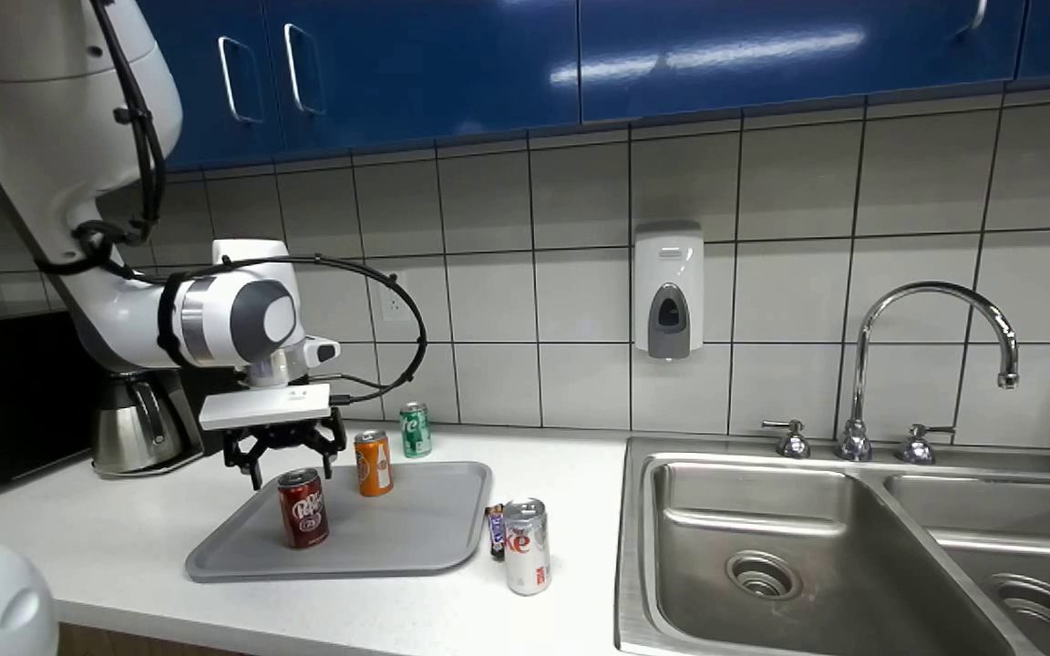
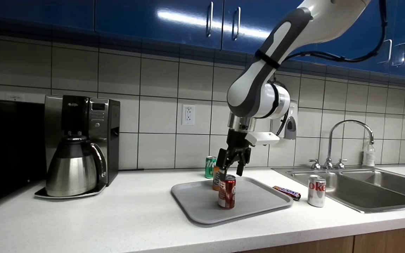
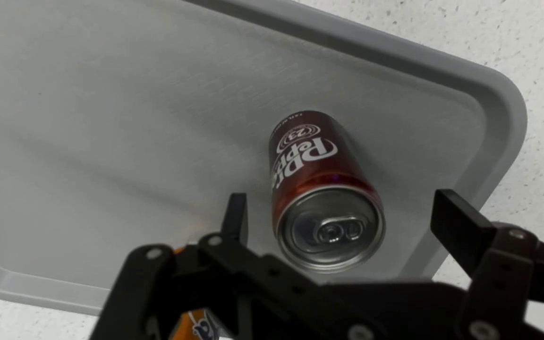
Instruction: Put the cans on the counter
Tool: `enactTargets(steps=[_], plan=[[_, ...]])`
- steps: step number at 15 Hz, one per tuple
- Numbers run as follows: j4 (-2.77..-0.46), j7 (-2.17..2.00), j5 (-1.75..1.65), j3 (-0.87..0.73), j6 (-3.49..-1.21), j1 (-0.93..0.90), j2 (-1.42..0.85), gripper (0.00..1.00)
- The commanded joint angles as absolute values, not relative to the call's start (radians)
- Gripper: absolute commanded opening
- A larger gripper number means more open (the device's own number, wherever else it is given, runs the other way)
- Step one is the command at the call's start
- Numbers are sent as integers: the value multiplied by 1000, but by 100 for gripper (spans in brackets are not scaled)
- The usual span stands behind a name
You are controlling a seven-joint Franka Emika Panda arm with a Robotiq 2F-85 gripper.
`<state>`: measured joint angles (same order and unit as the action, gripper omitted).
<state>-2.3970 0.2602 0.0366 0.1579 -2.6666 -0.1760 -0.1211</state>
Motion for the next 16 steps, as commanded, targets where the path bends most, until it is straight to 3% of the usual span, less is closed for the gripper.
enactTargets(steps=[1,16], plan=[[-2357,197,-27,158,-2672,-174,-164,100],[-2266,120,-114,152,-2642,-183,-258,100]])
